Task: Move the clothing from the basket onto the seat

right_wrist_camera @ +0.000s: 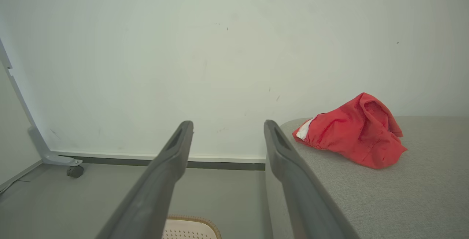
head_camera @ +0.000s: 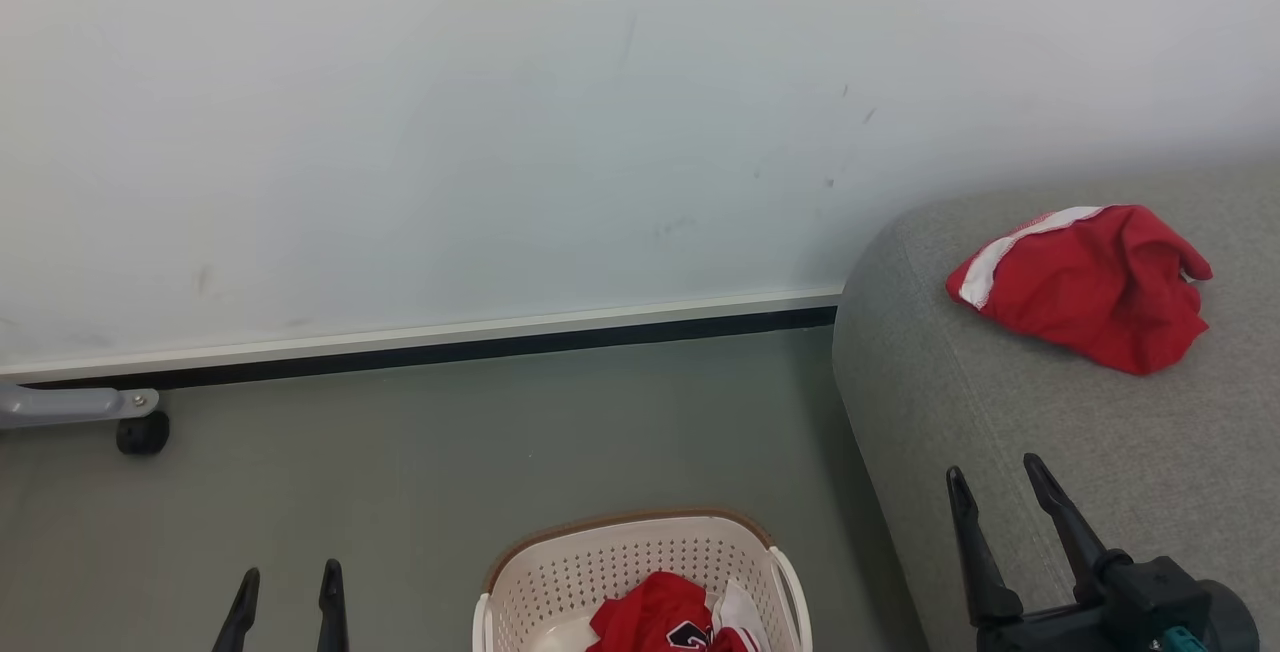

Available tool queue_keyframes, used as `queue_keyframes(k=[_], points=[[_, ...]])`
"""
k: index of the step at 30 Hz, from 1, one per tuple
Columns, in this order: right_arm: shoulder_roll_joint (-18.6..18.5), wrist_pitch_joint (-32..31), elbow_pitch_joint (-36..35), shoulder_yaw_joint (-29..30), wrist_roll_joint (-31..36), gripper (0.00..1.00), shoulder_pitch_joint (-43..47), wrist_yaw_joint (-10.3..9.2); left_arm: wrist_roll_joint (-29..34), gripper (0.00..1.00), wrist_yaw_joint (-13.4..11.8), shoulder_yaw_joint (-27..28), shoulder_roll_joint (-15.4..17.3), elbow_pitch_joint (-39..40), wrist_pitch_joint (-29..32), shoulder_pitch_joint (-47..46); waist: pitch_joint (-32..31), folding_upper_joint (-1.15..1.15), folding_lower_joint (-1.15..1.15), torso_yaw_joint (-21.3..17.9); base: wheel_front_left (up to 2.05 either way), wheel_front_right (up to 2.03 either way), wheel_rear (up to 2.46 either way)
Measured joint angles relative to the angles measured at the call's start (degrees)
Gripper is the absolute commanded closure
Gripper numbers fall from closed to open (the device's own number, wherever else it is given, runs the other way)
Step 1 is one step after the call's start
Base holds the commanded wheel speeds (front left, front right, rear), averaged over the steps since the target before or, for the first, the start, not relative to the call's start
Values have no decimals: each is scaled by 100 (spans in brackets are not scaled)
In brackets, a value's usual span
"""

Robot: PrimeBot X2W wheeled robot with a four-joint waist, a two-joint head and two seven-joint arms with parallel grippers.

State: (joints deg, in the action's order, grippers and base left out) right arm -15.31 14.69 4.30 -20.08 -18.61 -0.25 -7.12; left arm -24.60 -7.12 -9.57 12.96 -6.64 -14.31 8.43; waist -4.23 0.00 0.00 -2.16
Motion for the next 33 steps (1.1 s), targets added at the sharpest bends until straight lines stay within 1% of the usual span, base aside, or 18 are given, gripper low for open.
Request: queue_keyframes(k=[13, 21, 27, 33], points=[[40, 0, -71, 109, 63, 0, 91, -1, 58, 0, 0, 55, -40, 115, 0, 43, 91, 0, 0, 7, 0, 0, 0], [56, 0, -198, 226, 100, 0, 83, -1, 110, 0, 3, 4, -34, 144, -1, 41, 307, 0, 0, 1, 0, 0, 0], [19, 0, -357, 537, 119, 0, -31, -1, 180, 0, 74, -261, -54, 94, 12, -271, 609, 0, 0, -18, 0, 0, 0], [-93, 0, -443, 779, 140, 0, -370, -1, 396, 0, 265, -701, -231, -156, 247, -843, 1006, 0, 1, -48, 0, 0, 0]])
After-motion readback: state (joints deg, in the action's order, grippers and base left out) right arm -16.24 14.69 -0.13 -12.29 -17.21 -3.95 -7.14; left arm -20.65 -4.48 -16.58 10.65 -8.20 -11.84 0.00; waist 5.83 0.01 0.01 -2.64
